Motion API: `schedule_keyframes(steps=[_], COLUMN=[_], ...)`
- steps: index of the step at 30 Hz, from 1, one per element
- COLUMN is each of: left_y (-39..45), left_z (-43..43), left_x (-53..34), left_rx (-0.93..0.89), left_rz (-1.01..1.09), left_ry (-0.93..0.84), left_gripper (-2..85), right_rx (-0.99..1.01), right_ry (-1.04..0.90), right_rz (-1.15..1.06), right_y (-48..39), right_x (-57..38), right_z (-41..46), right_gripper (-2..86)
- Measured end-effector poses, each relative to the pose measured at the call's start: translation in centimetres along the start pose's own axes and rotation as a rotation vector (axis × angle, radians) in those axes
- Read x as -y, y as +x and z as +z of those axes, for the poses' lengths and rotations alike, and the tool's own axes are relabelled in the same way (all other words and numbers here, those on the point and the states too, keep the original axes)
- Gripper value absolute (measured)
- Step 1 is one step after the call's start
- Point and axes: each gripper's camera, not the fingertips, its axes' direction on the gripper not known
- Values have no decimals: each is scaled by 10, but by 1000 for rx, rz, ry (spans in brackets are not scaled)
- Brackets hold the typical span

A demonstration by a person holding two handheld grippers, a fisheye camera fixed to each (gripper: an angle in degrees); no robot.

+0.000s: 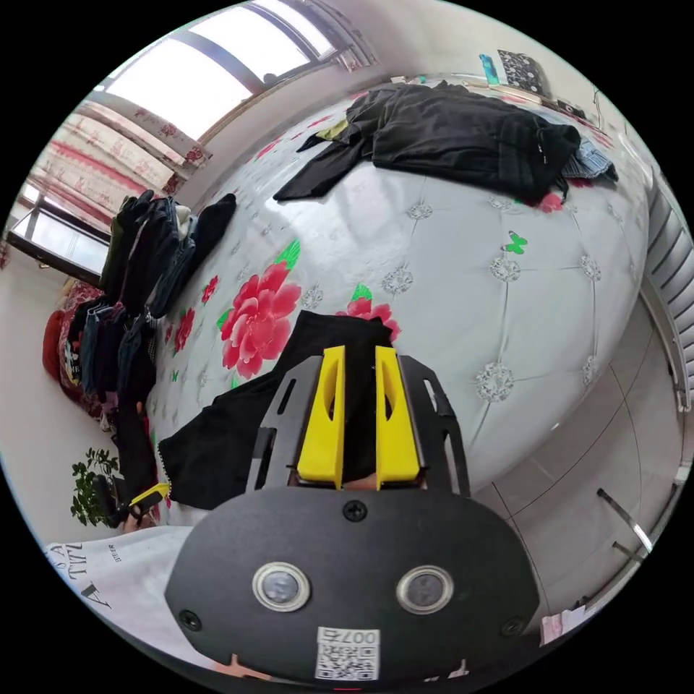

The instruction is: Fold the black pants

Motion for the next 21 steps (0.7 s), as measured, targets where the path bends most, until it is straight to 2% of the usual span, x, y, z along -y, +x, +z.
schedule_keyframes(steps=[3, 6, 9, 11, 14, 15, 18, 20, 21], left_y=[-1, -5, -11, -17, -27, -30, -33, -35, -37], left_z=[-3, -8, -14, -18, -24, -27, -36, -40, -42], left_x=[0, -3, -6, -8, -8, -8, -9, -9, -10], left_rx=[-3, 3, 12, 15, -6, -11, -2, 7, 5], left_rz=[-13, -35, -62, -85, -129, -140, -140, -139, -143], left_ry=[0, 6, 18, 25, 38, 45, 54, 51, 50], left_gripper=[40, 40, 41, 41, 40, 40, 39, 39, 39], right_rx=[3, 125, 297, 386, 357, 320, 158, 38, 14], right_ry=[10, 73, 57, -135, -390, -397, -215, -42, -22], right_rz=[-33, -122, -339, -542, -700, -710, -599, -338, -278], right_y=[-7, -23, -63, -104, -133, -134, -104, -49, -35], right_x=[0, -7, -24, -46, -81, -86, -81, -56, -51], right_z=[1, -19, -34, -14, 24, 26, 7, -17, -20], right_gripper=[6, 1, 2, 9, 28, 32, 50, 66, 69])
